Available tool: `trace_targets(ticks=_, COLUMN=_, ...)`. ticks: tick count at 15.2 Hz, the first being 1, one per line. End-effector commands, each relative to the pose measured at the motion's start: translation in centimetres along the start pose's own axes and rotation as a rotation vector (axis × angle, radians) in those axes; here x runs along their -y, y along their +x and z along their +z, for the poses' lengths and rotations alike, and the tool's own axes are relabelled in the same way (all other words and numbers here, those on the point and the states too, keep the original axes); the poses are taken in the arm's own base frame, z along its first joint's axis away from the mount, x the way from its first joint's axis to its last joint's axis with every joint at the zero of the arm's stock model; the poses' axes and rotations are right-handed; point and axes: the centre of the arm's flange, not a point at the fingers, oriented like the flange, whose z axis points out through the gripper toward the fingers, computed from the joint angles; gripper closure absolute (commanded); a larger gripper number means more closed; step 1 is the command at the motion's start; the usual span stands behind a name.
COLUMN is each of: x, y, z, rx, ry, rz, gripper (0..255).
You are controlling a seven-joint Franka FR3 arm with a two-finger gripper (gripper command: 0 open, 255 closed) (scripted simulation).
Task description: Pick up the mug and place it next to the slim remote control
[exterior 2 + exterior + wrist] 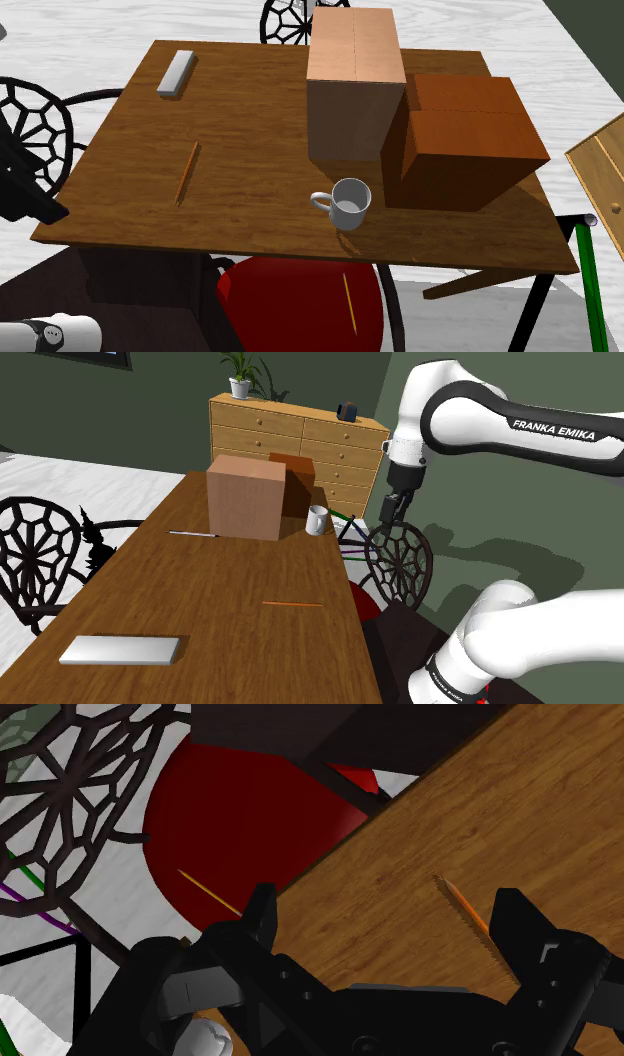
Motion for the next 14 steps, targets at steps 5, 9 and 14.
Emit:
trace_targets(ticks=5, x=-3.1, y=3.9, z=1.7, rx=-0.004, ry=0.008, rz=-0.008, gripper=0)
trace_targets(ticks=9, x=-6.2, y=7.9, z=3.5, rx=-0.008, ry=0.017, rz=-0.015, gripper=0)
trace_targets(ticks=14, x=-10.0, y=12.9, z=5.7, rx=-0.012, ry=0.028, rz=-0.025, gripper=0)
